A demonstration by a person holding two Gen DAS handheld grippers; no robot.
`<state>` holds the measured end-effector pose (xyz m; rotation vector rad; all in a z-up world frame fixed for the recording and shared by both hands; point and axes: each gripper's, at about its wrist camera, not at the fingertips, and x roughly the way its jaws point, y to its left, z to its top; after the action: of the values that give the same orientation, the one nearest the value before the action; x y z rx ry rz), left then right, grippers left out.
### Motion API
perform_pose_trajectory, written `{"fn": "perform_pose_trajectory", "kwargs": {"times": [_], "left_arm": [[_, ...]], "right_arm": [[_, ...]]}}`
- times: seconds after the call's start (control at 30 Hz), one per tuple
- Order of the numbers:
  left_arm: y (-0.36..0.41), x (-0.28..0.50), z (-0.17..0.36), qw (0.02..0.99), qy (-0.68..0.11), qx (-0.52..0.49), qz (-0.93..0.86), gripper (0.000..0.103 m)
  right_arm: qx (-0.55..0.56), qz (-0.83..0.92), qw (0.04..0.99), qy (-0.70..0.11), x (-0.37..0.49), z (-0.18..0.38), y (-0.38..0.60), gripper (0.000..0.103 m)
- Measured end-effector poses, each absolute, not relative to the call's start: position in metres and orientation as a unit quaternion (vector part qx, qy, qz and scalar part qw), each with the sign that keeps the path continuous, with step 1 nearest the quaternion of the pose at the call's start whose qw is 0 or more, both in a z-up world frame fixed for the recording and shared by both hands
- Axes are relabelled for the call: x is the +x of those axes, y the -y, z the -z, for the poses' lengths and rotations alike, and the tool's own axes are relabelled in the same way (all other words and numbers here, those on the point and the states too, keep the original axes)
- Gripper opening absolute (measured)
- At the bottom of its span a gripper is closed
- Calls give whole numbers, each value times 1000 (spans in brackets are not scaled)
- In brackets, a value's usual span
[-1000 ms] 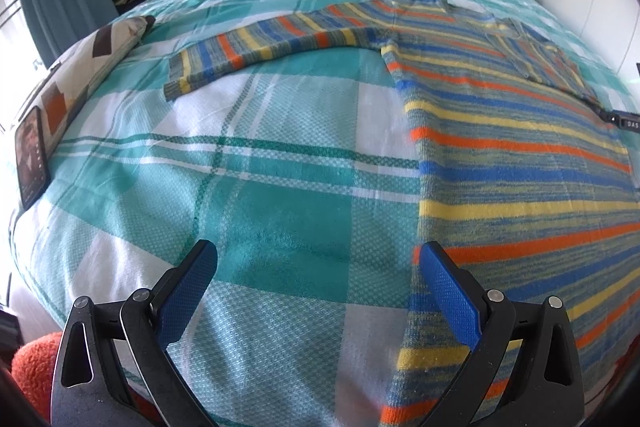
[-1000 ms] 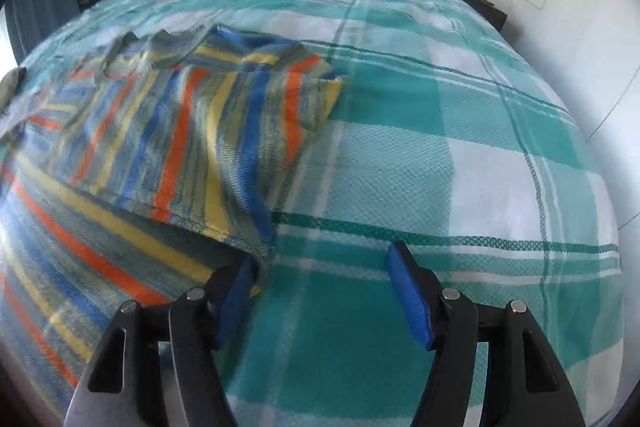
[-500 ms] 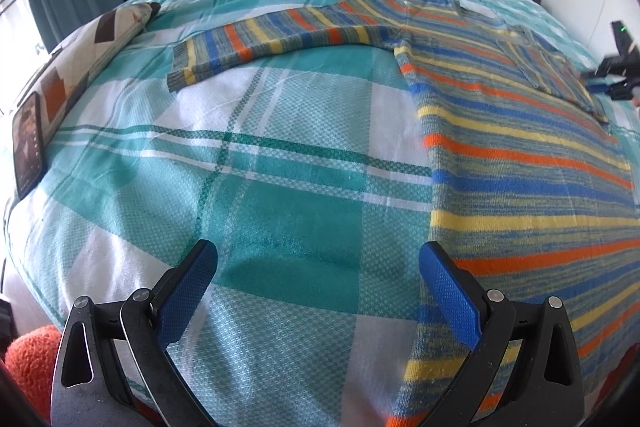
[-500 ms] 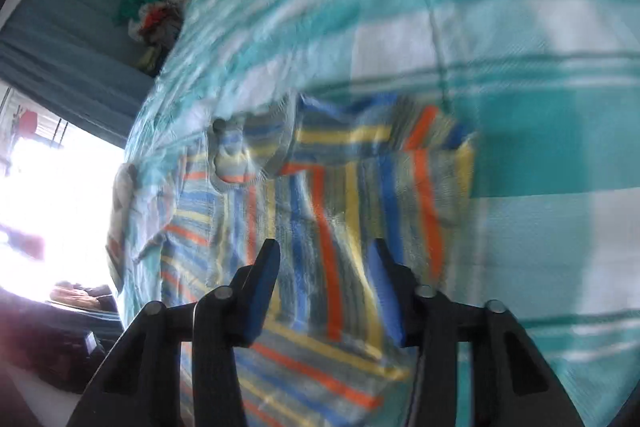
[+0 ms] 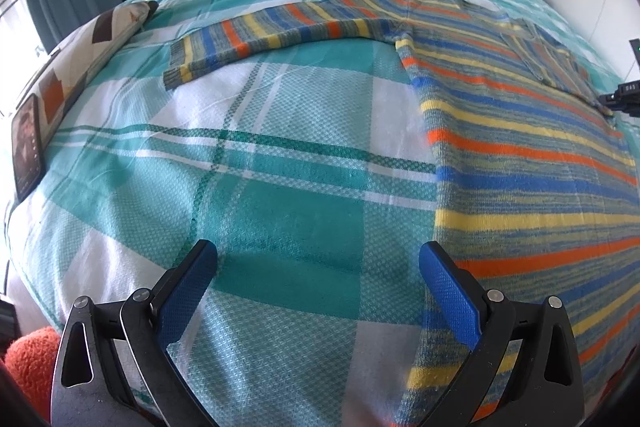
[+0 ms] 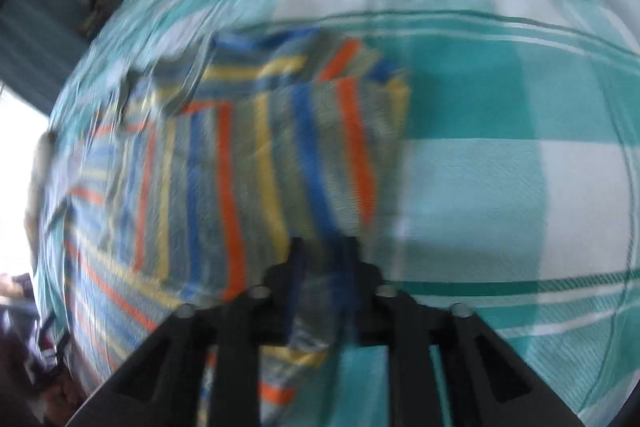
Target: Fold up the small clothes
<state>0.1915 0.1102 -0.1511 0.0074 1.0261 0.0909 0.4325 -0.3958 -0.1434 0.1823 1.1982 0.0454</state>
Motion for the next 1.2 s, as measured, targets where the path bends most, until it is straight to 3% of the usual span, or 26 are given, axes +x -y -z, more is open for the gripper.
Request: {"fn": "perform_pose_trajectory", "kwargs": {"times": [0.1, 0.2, 0.6, 0.87, 0.97, 1.2], "left_arm": [[-111, 191, 151, 870, -491, 2, -43, 101], [-111, 193, 152, 869, -493, -2, -42, 101], [-105, 180, 152, 871, -490, 16, -37, 101], [-106, 179, 154, 868, -494, 18, -40, 101], [-106, 179, 153, 868, -495, 15, -40, 101], [-109, 181, 157, 861, -507, 9, -35, 102]], "right_arm": [[100, -45, 845, -523, 398, 118, 394, 50], [76, -46, 863, -497, 356, 102, 387, 61], [84, 11, 898, -432, 174, 88, 358, 72], [62, 15, 902, -426, 147, 92, 325, 76], [53, 9, 904, -424, 145, 90, 314, 84], [26, -14, 913, -407, 135, 88, 293, 85]]}}
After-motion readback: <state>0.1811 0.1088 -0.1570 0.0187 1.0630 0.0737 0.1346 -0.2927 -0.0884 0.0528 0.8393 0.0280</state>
